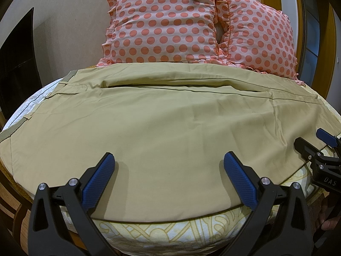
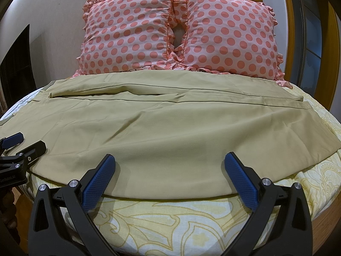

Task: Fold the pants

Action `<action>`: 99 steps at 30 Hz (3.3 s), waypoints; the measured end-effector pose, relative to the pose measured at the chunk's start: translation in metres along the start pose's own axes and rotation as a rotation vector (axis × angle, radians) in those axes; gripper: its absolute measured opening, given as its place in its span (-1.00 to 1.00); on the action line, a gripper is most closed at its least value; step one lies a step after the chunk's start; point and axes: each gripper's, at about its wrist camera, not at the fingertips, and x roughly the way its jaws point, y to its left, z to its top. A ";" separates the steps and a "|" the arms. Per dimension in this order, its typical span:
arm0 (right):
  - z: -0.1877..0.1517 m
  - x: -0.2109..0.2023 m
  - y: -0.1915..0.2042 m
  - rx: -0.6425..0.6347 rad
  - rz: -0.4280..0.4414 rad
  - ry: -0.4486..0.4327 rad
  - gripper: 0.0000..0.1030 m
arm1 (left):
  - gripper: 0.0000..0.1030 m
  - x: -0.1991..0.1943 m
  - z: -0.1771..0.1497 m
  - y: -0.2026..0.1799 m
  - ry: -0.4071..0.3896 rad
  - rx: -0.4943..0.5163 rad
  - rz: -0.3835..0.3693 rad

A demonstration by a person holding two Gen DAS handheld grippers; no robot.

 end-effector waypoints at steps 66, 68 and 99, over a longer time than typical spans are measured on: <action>0.202 0.288 -0.266 0.489 -0.542 0.302 -0.43 | 0.96 0.022 0.070 0.042 0.010 -0.139 0.009; 0.195 0.280 -0.274 0.521 -0.515 0.286 -0.72 | 0.96 0.022 0.069 0.044 0.014 -0.151 0.005; 0.001 -0.004 -0.255 0.950 0.014 0.002 0.05 | 0.96 -0.004 0.098 0.070 -0.078 -0.235 -0.078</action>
